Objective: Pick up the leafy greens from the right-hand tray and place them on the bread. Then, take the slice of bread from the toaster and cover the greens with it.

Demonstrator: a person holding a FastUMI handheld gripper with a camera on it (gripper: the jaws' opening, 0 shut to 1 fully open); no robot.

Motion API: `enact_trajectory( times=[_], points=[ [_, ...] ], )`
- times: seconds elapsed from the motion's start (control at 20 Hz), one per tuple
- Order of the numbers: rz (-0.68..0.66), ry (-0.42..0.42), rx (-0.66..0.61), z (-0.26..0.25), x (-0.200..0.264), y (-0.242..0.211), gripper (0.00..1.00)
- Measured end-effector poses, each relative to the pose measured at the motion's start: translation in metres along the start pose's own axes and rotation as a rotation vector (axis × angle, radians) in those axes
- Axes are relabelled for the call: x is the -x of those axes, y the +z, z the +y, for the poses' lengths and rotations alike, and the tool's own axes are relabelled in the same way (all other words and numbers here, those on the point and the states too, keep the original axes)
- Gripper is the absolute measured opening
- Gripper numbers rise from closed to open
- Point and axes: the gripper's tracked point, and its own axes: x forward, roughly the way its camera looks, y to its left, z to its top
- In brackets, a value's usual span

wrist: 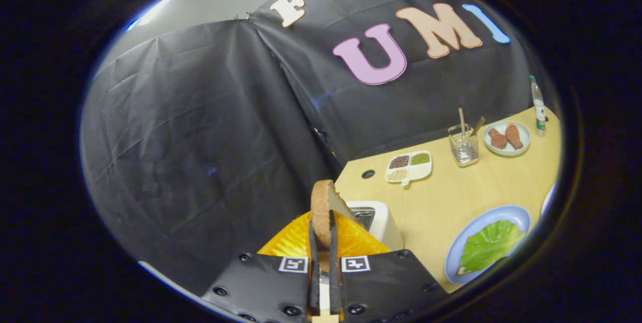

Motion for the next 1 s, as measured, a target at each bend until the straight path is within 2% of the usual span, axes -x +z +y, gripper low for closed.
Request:
enact_trajectory(
  times=[0.2,0.55,0.7,0.85,1.0],
  points=[
    [-0.036,0.046,-0.027,0.004,0.019,0.017,0.10],
    [-0.108,0.044,-0.008,-0.031,0.066,0.034,0.10],
    [-0.147,0.031,-0.019,-0.060,0.093,0.038,0.10],
    [-0.173,0.020,-0.088,-0.096,0.118,0.038,0.10],
    [-0.175,-0.031,-0.132,-0.144,0.129,0.026,0.10]
  ],
)
